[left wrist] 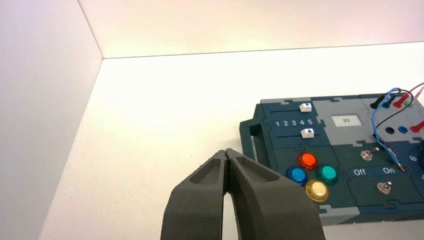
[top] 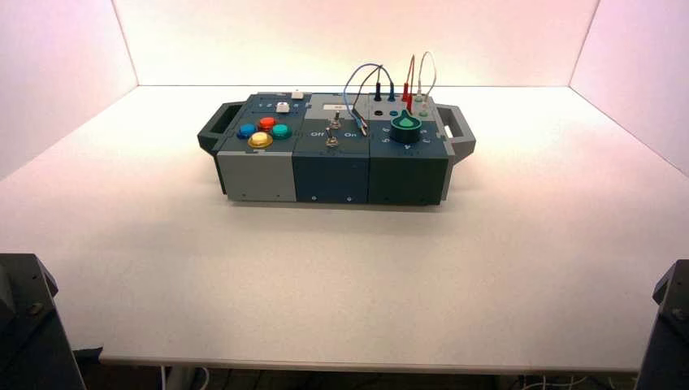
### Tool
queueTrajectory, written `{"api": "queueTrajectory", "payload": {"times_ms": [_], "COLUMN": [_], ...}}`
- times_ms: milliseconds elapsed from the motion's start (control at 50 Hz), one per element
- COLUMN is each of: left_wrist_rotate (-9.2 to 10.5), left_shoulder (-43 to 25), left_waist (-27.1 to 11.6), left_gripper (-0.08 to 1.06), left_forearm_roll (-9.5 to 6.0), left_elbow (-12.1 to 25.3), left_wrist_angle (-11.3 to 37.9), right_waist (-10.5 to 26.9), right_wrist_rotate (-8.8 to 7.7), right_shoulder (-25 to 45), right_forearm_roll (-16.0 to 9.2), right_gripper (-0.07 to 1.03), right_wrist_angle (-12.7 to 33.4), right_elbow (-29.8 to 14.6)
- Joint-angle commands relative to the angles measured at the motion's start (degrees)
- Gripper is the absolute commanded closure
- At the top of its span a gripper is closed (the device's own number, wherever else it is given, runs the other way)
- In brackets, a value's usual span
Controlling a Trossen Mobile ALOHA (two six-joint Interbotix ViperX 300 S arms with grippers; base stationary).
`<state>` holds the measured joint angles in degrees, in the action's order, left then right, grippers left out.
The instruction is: Move the bottom slider to position 1.
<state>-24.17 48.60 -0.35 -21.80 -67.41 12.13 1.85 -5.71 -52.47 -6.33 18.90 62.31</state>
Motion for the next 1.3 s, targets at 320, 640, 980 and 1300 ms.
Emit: {"api": "queueTrajectory", "payload": {"times_ms": [320,640,980,1300], "left_wrist_rotate": [-0.09,0.35,0.7,0.44], "left_shoulder": [0.26,-2.11,-11.16,-15.73], "left_waist": [0.18,-4.57,-11.51,-15.03], "left_gripper": [1.01,1.01,1.01,1.01], "left_forearm_roll": [0.0,-0.53,-1.05,-1.05], "left_elbow": [0.7,2.9,10.2,16.52], "left_wrist_angle": [-0.18,2.37,12.3,16.44], "right_waist": [-0.26,-0.26,5.45,18.63], "right_wrist_rotate": [0.18,0.18,-0.26,-1.05], "right_shoulder": [-0.7,-0.53,2.46,10.28], "right_forearm_roll": [-0.18,-0.26,-2.55,-5.45], "right_gripper": [0.98,0.98,0.98,0.98], "right_wrist_angle": [-0.26,0.26,12.13,13.62], "right_elbow": [-0.62,-0.53,-5.45,-8.0]}}
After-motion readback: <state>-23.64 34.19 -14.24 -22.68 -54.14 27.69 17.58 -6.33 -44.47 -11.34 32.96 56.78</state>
